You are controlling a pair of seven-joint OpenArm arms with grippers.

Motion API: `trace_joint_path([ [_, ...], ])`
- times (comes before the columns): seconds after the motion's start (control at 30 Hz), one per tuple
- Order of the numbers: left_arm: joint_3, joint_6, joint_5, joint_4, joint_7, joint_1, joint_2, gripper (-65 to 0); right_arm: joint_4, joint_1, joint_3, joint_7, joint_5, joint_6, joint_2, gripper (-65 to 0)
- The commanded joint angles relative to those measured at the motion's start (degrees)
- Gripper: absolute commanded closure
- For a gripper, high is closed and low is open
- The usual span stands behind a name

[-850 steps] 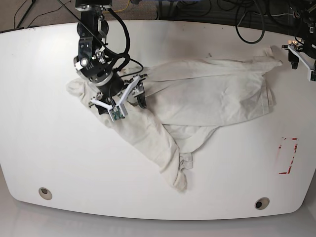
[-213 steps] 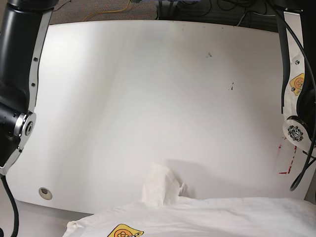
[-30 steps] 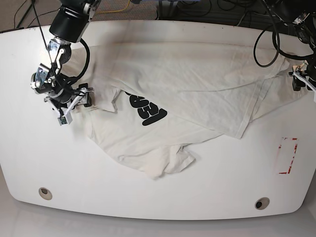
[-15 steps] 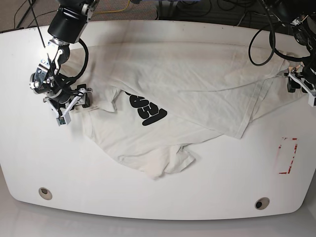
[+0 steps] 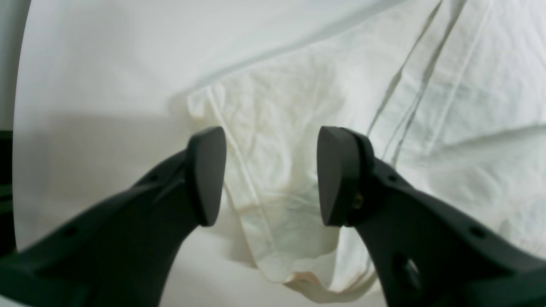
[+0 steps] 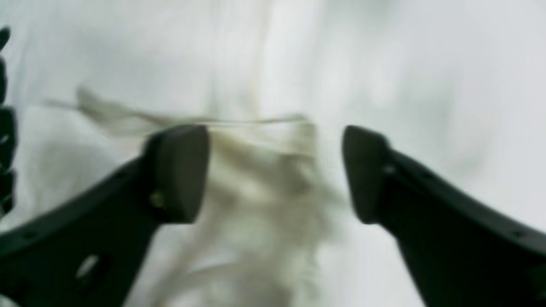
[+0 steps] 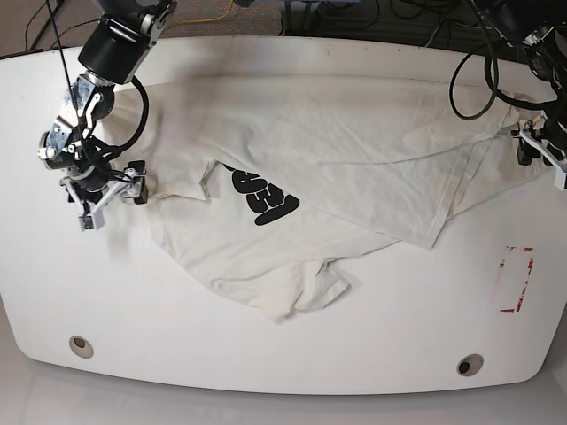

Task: Layout the t-shirt on the table in an organized manner, then fold the t-shirt properly
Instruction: 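Move the right gripper onto the shirt's folded edge and pinch it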

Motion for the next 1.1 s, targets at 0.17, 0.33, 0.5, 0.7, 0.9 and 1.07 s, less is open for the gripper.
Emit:
trace_joint_path([
  [0.17, -0.14, -0.06, -0.66, 0.88, -1.05, -0.61, -1.15, -31.9, -2.11, 1.68, 0.16, 3.18, 0.54, -0.35, 1.48, -58.5],
  [0.33, -0.14, -0.06, -0.66, 0.88, -1.05, -0.61, -1.15, -31.9, -4.4, 1.77, 0.16, 3.27, 1.07, -0.35, 2.01, -56.8],
  [0.5, -0.14, -0.06, -0.66, 0.88, -1.05, -0.61, -1.15, -31.9, -5.8, 1.77, 0.16, 3.35, 1.07, -0.26, 1.83, -55.0],
  [0.7, -0.14, -0.06, -0.66, 0.88, -1.05, -0.61, -1.15, -31.9, -7.04, 1.77, 0.16, 3.35, 1.07, -0.26, 0.95, -48.4],
  [0.9, -0.14, -0.06, -0.66, 0.88, -1.05, -0.61, -1.15, -31.9, -7.12, 1.77, 0.07, 3.35, 1.07, 1.06, 0.51, -33.1],
  [1.07, -0.14, -0.06, -0.66, 0.88, -1.05, -0.61, -1.15, -31.9, -6.77, 1.86, 0.07, 3.35, 0.98, 1.81, -0.19, -17.6],
])
